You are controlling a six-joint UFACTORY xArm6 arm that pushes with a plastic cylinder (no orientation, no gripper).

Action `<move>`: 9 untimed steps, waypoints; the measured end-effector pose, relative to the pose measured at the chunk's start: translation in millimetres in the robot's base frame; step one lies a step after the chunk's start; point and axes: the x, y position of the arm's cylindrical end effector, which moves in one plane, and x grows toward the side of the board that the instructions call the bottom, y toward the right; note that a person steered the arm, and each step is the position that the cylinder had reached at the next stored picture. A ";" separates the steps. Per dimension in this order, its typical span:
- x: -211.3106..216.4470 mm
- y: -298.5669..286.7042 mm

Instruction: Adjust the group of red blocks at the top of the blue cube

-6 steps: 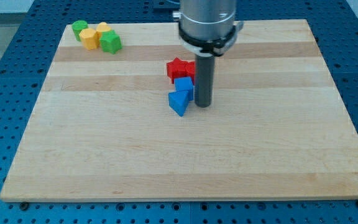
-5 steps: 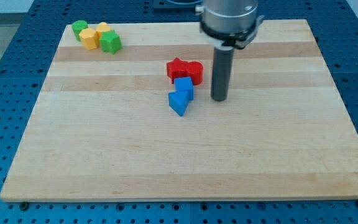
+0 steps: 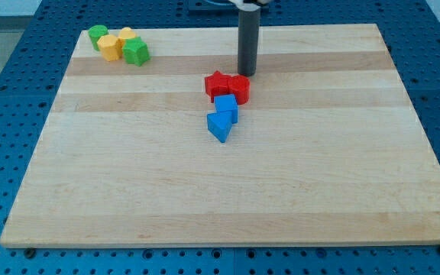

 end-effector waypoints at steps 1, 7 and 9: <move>5.8 -10.5; -7.4 -51.4; -2.4 -74.3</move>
